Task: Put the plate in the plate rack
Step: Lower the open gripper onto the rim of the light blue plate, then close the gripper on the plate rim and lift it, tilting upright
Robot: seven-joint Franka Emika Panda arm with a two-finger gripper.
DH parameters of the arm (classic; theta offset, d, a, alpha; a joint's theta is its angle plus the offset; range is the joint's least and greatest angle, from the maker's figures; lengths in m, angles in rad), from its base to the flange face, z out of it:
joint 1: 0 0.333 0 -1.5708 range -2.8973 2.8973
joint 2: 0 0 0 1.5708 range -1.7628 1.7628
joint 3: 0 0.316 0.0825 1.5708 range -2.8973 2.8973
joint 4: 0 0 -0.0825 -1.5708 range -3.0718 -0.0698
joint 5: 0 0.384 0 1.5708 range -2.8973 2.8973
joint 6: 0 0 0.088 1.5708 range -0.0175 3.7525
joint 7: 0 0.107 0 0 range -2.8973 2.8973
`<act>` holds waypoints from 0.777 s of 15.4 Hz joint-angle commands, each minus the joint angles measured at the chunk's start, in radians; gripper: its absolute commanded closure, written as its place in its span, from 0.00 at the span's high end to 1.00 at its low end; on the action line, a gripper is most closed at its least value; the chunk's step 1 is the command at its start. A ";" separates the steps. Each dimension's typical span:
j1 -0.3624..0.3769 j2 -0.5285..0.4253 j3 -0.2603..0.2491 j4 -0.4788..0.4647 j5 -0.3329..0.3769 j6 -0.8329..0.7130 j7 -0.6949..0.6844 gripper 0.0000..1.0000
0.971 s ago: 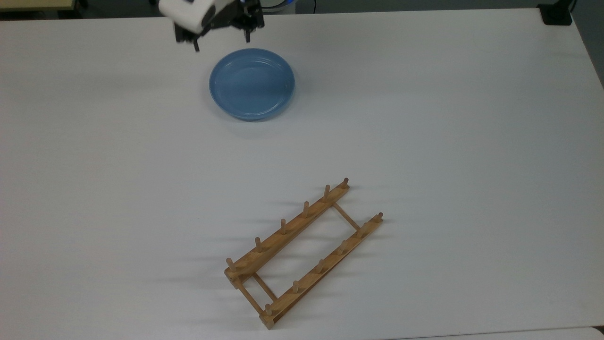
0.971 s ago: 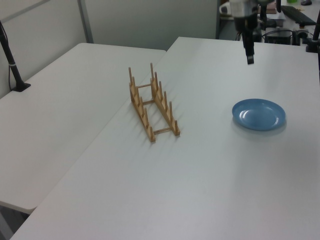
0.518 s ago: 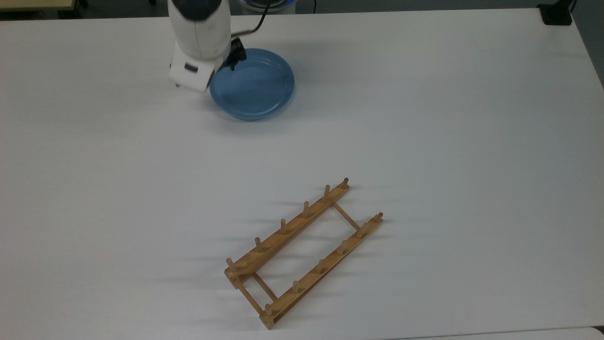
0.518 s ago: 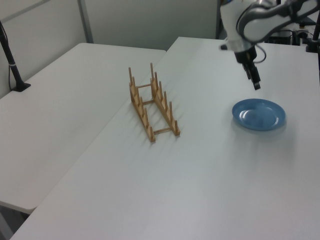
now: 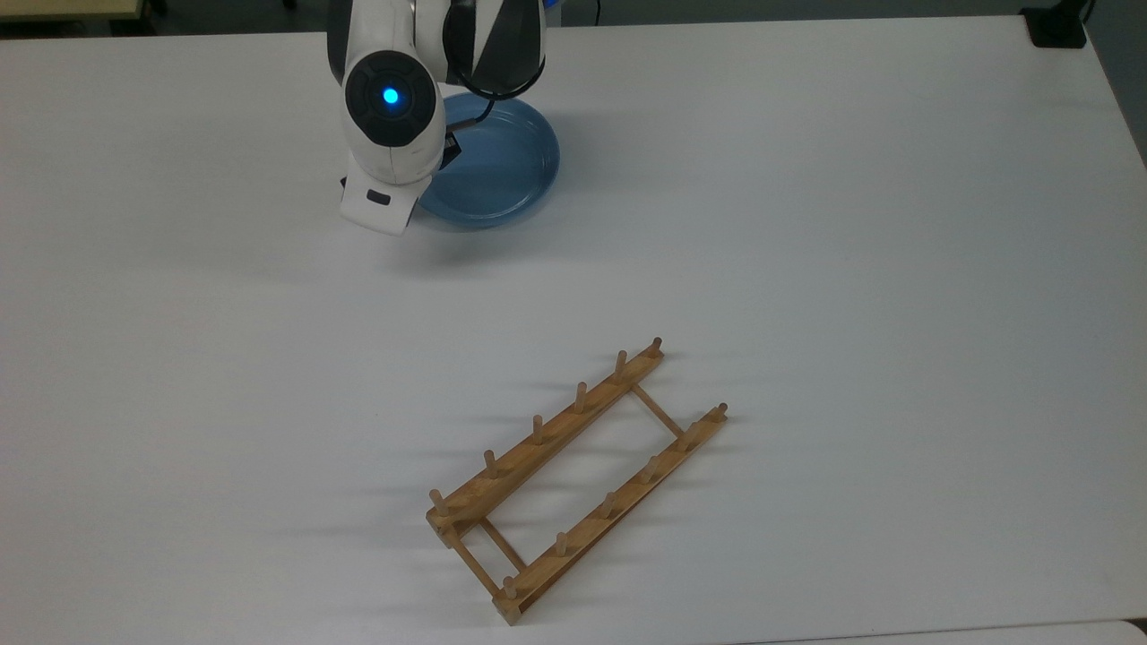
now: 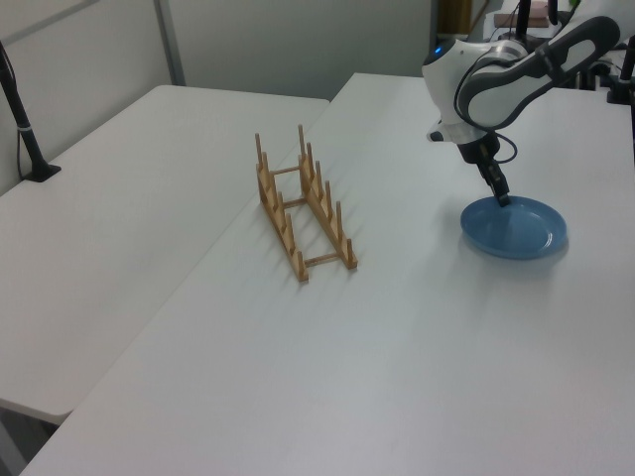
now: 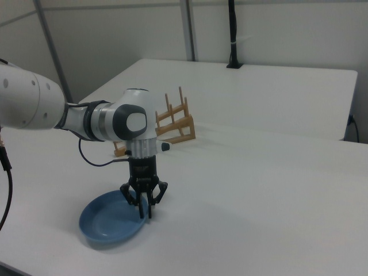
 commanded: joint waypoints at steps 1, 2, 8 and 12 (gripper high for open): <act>0.009 0.000 -0.003 0.008 -0.014 0.010 -0.013 0.03; 0.006 -0.001 -0.001 0.026 -0.012 0.003 -0.014 0.00; 0.016 -0.013 0.007 0.237 0.029 -0.138 -0.008 0.00; 0.024 -0.023 0.007 0.402 0.086 -0.215 0.001 0.00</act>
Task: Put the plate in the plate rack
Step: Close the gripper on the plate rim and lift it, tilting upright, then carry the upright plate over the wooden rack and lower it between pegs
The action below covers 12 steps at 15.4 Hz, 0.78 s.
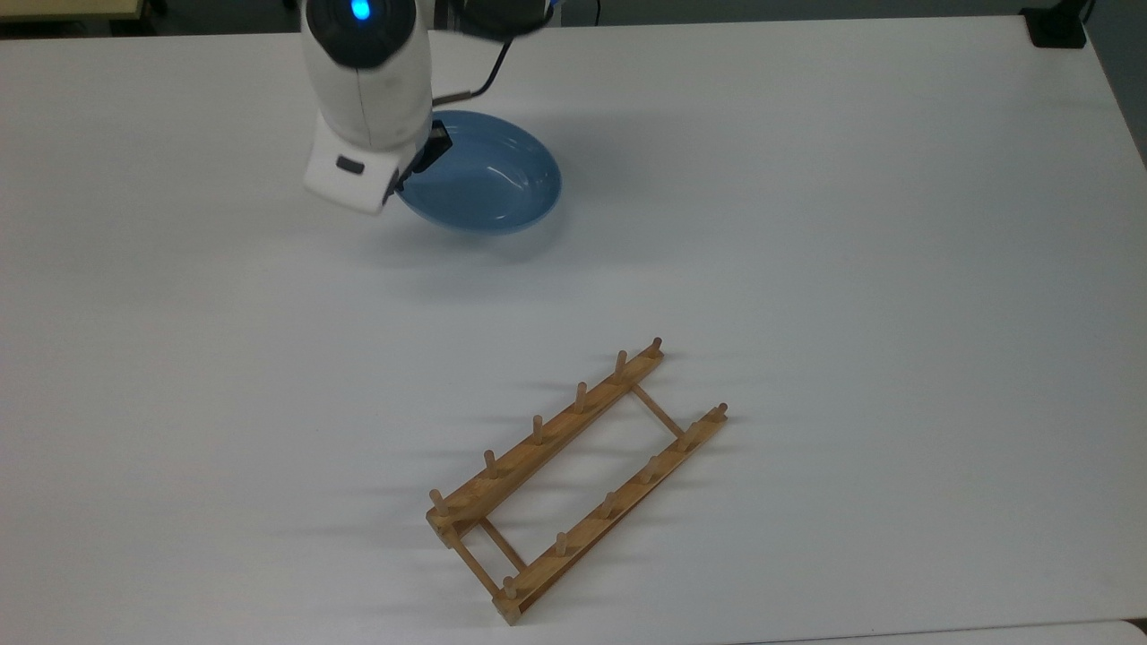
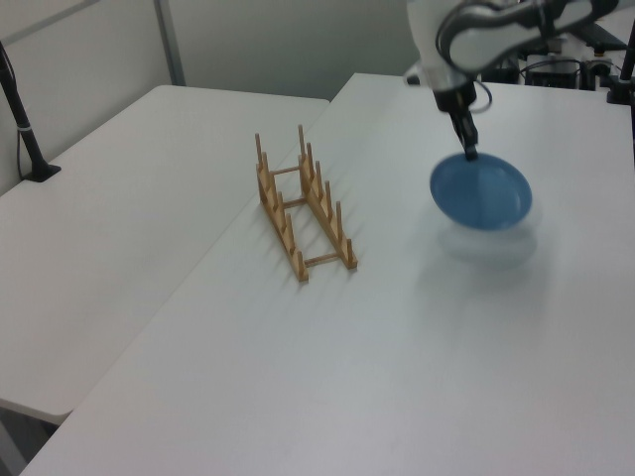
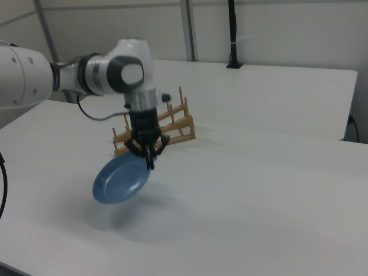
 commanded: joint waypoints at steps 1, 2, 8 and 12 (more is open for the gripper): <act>0.011 -0.017 -0.003 0.152 0.071 -0.069 0.016 0.00; 0.011 -0.018 -0.003 0.190 0.105 -0.071 0.049 0.00; 0.080 -0.020 -0.005 0.329 0.119 -0.027 0.388 0.00; 0.168 -0.020 -0.007 0.327 -0.017 0.151 0.695 0.00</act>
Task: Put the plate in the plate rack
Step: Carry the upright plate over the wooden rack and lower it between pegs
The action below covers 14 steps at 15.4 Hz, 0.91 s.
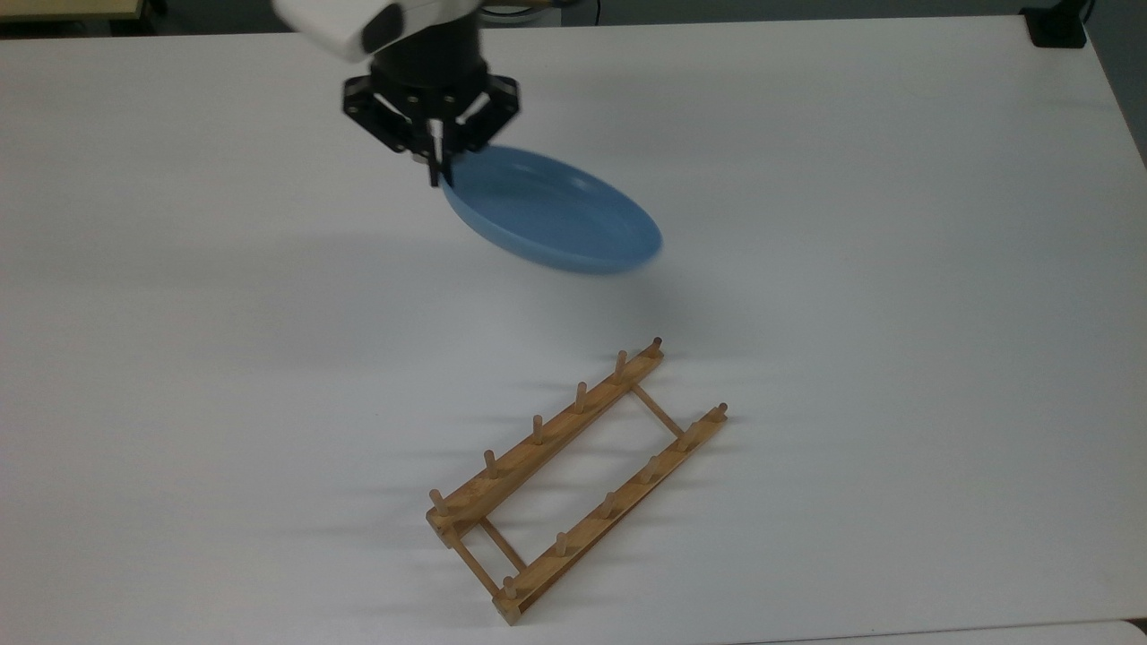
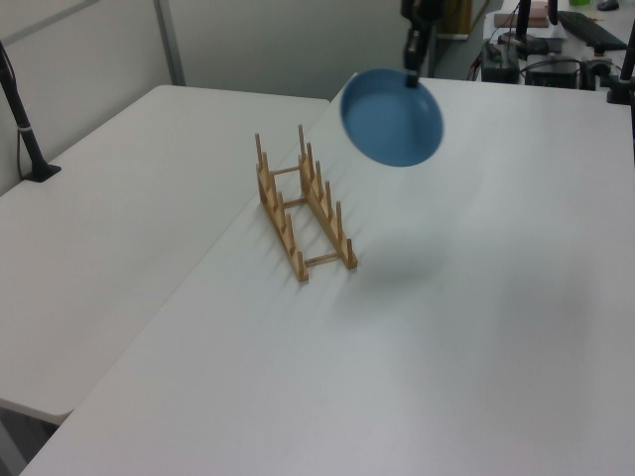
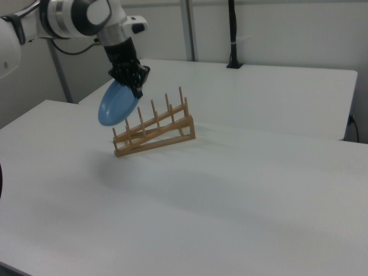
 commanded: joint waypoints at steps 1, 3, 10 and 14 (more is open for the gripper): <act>0.112 0.005 -0.010 -0.001 -0.196 0.140 0.299 0.00; 0.137 0.016 -0.010 -0.009 -0.292 0.210 0.425 0.00; 0.189 0.085 -0.009 -0.043 -0.611 0.361 0.734 0.00; 0.197 0.121 -0.009 -0.043 -0.633 0.369 0.750 0.00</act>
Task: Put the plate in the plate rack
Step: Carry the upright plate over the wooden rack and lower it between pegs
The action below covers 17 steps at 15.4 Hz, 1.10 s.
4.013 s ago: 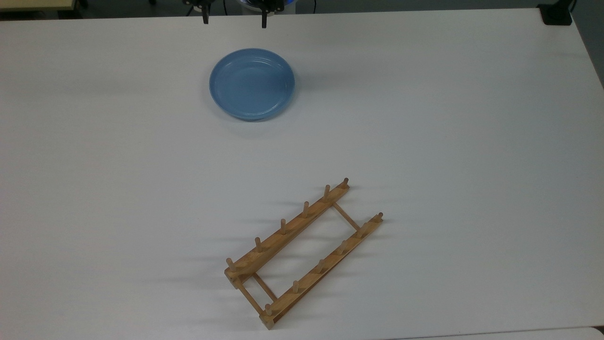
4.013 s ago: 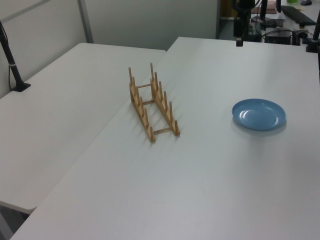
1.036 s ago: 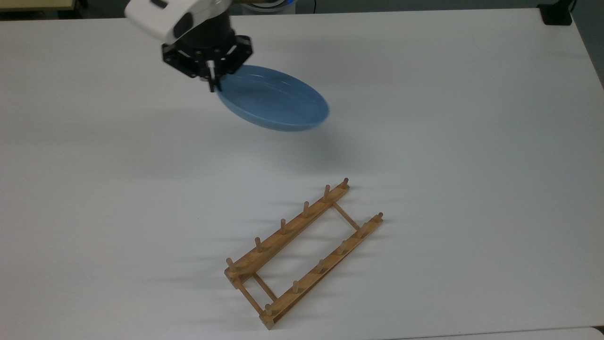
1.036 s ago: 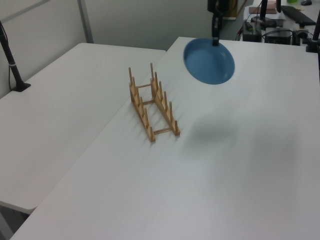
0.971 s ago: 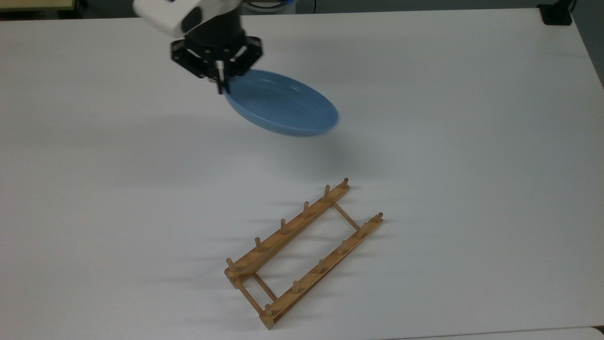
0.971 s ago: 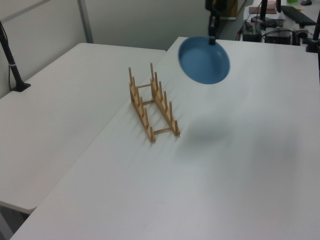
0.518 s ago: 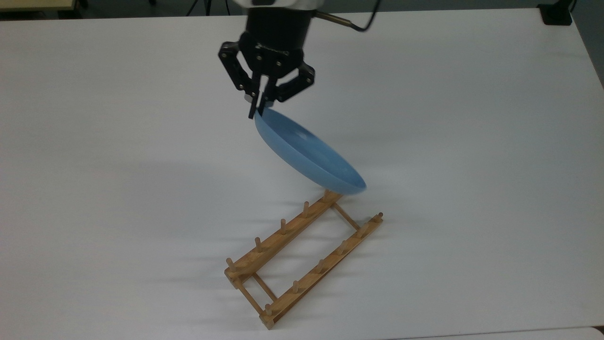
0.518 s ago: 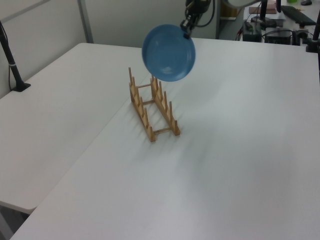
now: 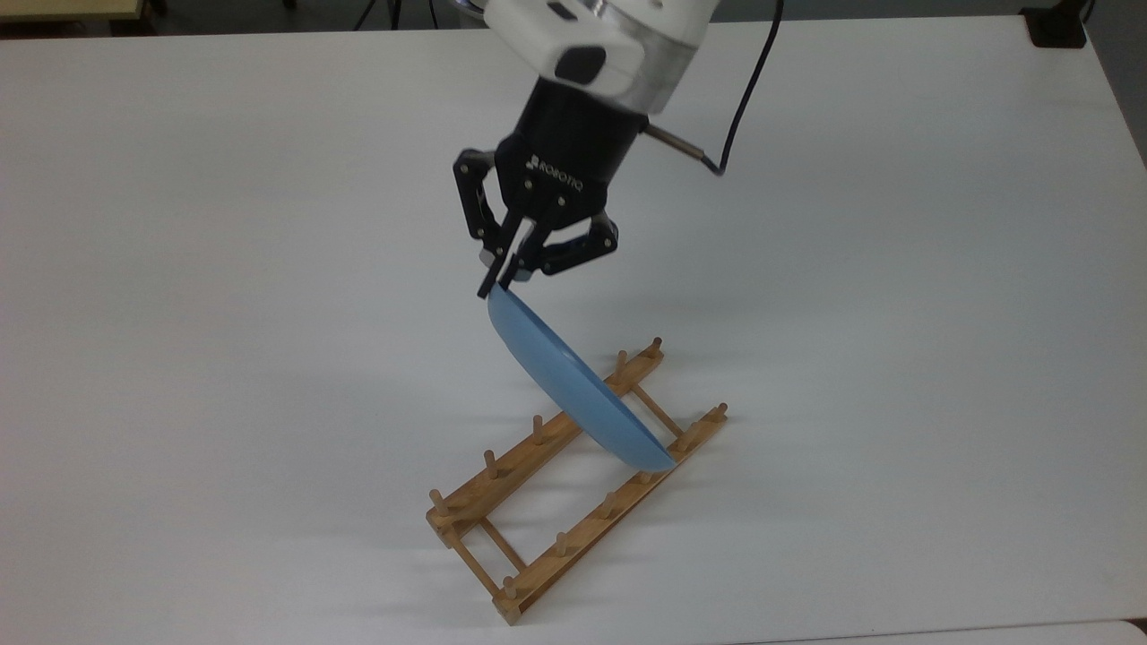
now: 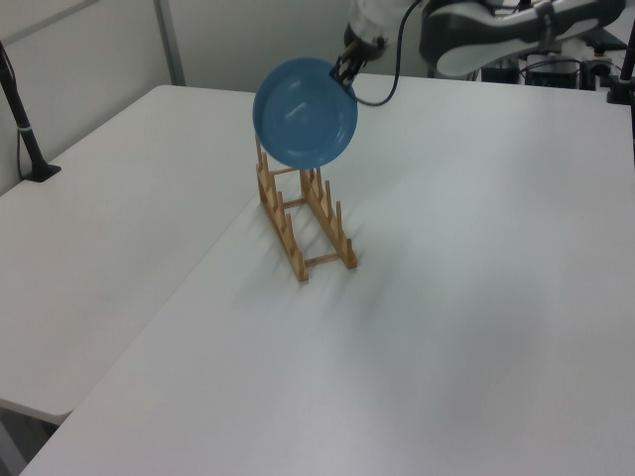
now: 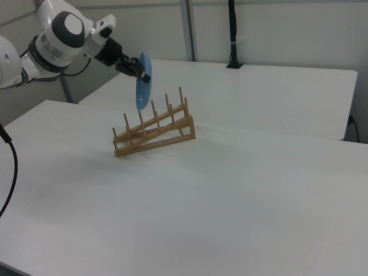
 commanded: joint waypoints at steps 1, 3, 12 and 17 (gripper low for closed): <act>0.024 0.017 -0.010 -0.015 -0.029 0.023 0.031 0.00; 0.033 0.029 -0.011 -0.015 -0.061 0.033 0.038 0.00; 0.033 0.077 -0.010 -0.020 -0.153 0.066 0.117 0.00; 0.035 0.091 -0.010 -0.052 -0.185 0.067 0.117 0.34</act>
